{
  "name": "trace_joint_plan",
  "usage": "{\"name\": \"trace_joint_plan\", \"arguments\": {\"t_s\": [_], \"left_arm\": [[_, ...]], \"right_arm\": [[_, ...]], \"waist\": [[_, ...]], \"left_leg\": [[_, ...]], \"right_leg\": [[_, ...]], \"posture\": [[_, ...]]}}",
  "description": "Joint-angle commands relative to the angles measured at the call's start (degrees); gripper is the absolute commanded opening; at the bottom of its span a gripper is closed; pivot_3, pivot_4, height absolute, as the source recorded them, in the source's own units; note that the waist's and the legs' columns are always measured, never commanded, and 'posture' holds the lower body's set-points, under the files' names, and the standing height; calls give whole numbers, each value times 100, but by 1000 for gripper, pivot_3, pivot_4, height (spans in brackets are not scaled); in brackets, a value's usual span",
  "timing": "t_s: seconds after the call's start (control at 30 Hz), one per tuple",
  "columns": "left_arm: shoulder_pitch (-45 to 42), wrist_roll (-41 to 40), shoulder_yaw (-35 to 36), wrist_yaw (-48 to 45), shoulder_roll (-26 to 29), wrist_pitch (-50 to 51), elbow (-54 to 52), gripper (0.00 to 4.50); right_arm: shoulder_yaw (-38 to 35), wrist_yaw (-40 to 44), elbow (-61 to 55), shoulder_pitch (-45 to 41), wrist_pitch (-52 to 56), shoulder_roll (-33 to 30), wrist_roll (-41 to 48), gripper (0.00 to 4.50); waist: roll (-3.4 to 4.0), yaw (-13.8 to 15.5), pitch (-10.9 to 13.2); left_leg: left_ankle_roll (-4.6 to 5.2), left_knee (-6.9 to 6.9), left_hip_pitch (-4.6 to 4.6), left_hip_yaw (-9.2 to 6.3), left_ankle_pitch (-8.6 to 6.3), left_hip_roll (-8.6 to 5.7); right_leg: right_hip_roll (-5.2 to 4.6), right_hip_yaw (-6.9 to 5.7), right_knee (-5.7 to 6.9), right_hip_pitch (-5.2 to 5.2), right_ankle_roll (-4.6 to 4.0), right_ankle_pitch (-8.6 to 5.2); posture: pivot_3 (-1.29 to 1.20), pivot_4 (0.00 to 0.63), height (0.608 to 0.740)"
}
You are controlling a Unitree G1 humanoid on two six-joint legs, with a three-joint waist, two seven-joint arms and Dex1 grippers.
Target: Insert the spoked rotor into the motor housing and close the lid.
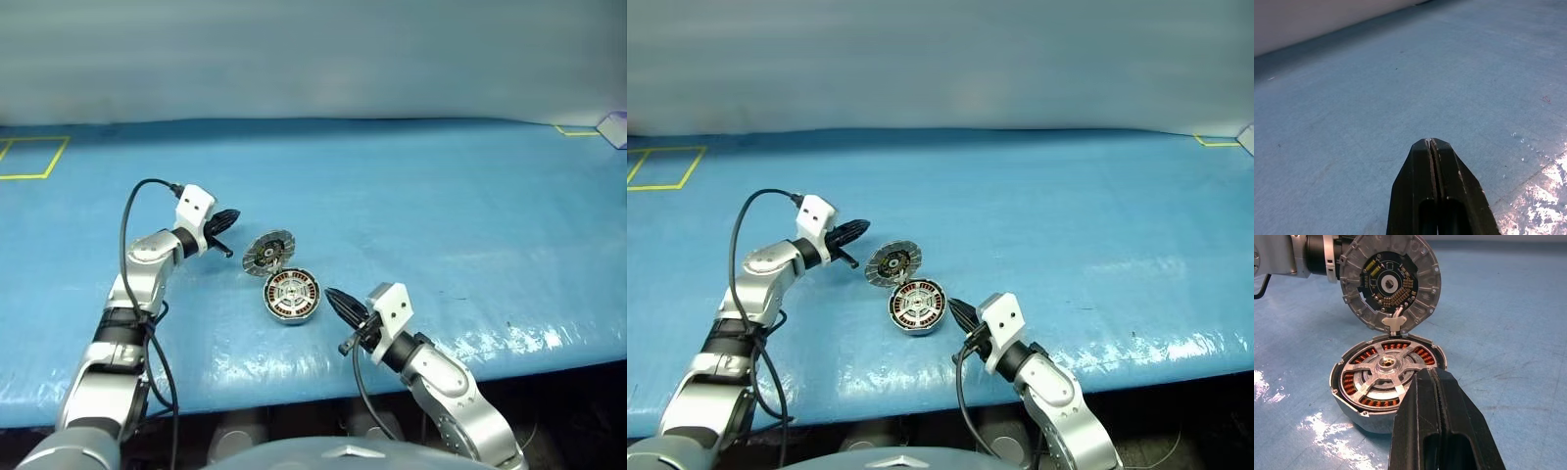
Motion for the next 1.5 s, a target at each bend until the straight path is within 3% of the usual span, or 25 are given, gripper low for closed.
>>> {"name": "trace_joint_plan", "arguments": {"t_s": [0.03, 0.2, 0.4, 1.03, 1.3, 1.5], "left_arm": [[-574, -247, -140, -1303, -147, -329, 522, 41], [-820, -304, -523, -2782, -119, -108, 537, 41], [-513, -545, -902, -3993, 261, 906, -443, 41], [1121, -1120, -648, -2818, 141, 1506, -2920, 41], [1652, -1163, -768, -2689, 239, 1734, -3213, 41], [1854, -1045, -916, -2679, 399, 1725, -3172, 41]], "right_arm": [[-28, 75, 62, 8, -197, 46, -27, 0], [-34, 15, 103, 8, -171, 42, -188, 0], [-55, -39, 107, 42, -133, 66, -268, 0], [-278, -58, 279, 65, 1, 177, -155, 0], [-646, -318, 93, 187, 132, 336, -9, 0], [-633, -517, -635, -55, 917, 423, 243, 0]], "waist": [[-2, 23, 0], [-2, -18, 0], [-2, -37, 2], [-1, 20, 2], [0, 20, 2], [9, 15, -2]], "left_leg": [[0, 0, -1, -1, 0, 0], [4, -4, -3, 10, -4, -4], [5, -4, -1, 6, -5, 1], [4, -3, -1, 0, -5, 2], [4, -2, 2, 1, -5, 3], [4, -3, 4, 0, -5, 8]], "right_leg": [[1, -2, 0, 0, -1, -1], [-4, 9, -7, -2, -2, -1], [0, 8, -1, -3, -7, -4], [-5, 8, -2, -1, -7, -4], [-5, 9, -1, 0, -7, -5], [-3, 8, 0, -1, -8, -6]], "posture": [[0, 150, 740], [0, 150, 740], [0, 150, 740], [0, 150, 740], [0, 150, 740], [0, 150, 740]]}}
